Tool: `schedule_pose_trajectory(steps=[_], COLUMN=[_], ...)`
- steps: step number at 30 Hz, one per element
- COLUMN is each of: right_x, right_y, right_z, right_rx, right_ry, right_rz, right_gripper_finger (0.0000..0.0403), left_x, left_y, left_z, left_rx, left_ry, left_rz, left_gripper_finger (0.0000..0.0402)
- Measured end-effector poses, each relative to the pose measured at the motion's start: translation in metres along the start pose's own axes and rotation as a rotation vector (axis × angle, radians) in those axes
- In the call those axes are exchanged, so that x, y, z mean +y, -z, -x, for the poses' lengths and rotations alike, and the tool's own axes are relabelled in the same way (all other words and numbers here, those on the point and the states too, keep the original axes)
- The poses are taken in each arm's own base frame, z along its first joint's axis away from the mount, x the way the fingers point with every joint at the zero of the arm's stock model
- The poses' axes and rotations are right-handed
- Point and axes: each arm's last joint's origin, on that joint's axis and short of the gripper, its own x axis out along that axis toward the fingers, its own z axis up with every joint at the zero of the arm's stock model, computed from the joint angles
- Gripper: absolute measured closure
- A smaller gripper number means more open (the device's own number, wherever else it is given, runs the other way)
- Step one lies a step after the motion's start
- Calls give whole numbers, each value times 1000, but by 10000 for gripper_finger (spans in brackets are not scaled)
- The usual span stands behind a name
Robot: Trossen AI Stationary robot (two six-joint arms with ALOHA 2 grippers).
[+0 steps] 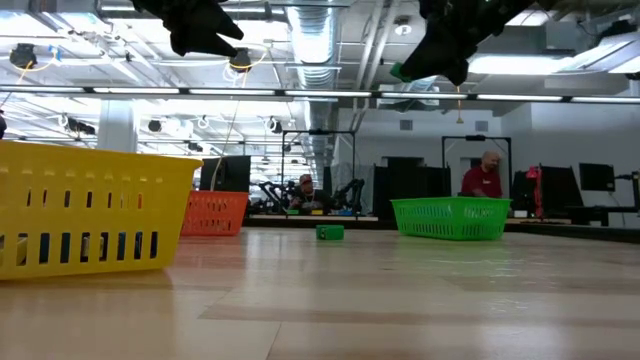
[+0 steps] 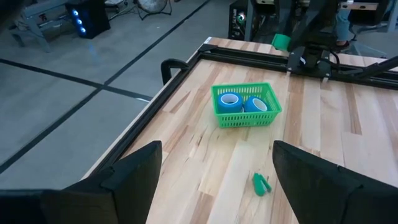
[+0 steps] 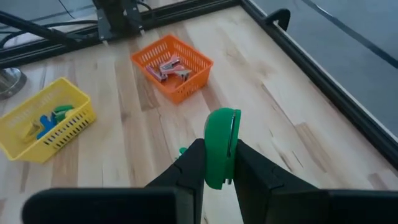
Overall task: Pick and place Stapler, Stapler remover, tape
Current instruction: Put the green stapler into the yellow basket
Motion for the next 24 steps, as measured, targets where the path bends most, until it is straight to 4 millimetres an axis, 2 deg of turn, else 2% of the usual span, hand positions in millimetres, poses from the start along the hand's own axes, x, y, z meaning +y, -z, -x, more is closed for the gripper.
schedule_pose_trajectory(steps=[24], right_x=[3], right_y=[-9], right_z=[1], right_rx=[-85], right_ry=[-56], right_rz=[-6], right_gripper_finger=[344], left_x=[0], left_y=[-2], left_z=[0], left_rx=[-23], left_ry=[1], left_rz=[-14], left_gripper_finger=[105])
